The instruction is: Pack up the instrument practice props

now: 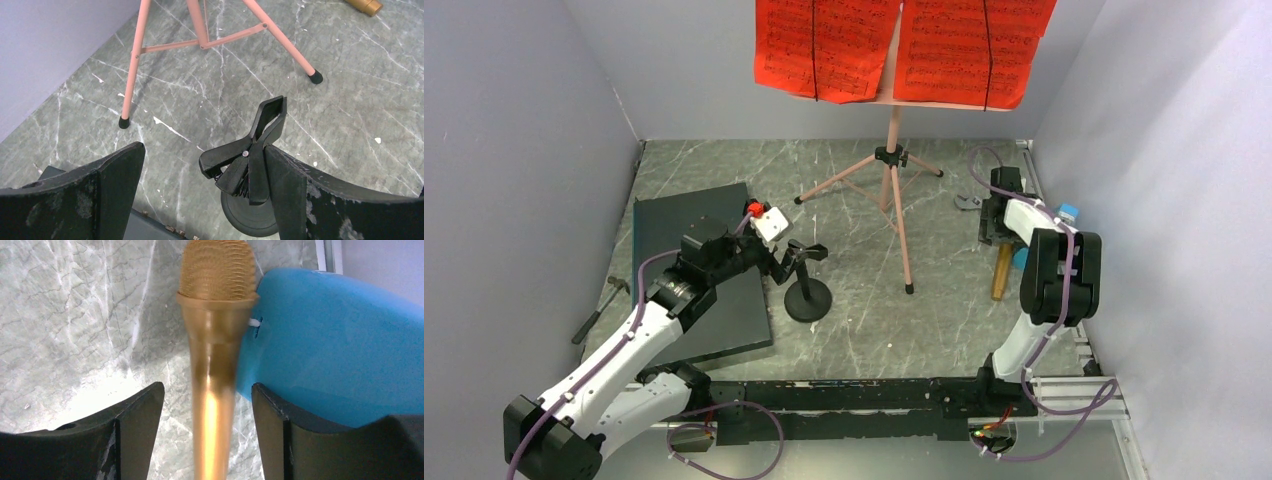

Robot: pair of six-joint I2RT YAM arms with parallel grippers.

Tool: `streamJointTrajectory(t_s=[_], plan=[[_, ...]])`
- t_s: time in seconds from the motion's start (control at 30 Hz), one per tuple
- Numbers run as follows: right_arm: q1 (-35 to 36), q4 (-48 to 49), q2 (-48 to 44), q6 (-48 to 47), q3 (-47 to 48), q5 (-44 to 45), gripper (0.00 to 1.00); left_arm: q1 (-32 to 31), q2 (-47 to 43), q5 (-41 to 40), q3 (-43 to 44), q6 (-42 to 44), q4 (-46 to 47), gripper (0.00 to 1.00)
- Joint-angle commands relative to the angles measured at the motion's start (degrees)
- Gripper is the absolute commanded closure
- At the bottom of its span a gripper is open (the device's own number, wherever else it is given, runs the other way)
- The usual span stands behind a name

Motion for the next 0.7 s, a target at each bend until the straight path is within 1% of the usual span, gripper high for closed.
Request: streamJointTrajectory(t_s=[0.0, 0.07, 0.3, 0.33, 0.5, 0.67], plan=[[-0.12, -1.07, -3.78, 0.48, 2.76, -0.82, 0.3, -0.06, -0.9, 0.18, 1.4, -0.68, 2.82, 0.06], [0.52, -1.63, -6.03, 0.72, 2.65, -1.91, 0.27, -0.06, -0.74, 0.14, 1.48, -0.88, 2.78, 0.06], [5.02, -1.11, -18.83, 0.31, 0.43, -3.77, 0.21, -0.11, -0.38, 1.04, 1.61, -1.75, 3.05, 0.06], [7.15, -0.47, -22.85, -0.28, -0.82, -4.17, 0.19, -0.14, -0.27, 1.2, 1.81, -2.01, 2.94, 0.06], [13.47, 2.55, -34.01, -0.82, -4.84, -4.93, 0.16, -0.23, -0.35, 0.91, 2.07, -2.22, 2.65, 0.06], [19.38, 5.15, -44.28, -1.89, -8.5, -11.32, 0.14, -0.23, -0.68, 0.05, 2.45, -2.09, 1.83, 0.06]])
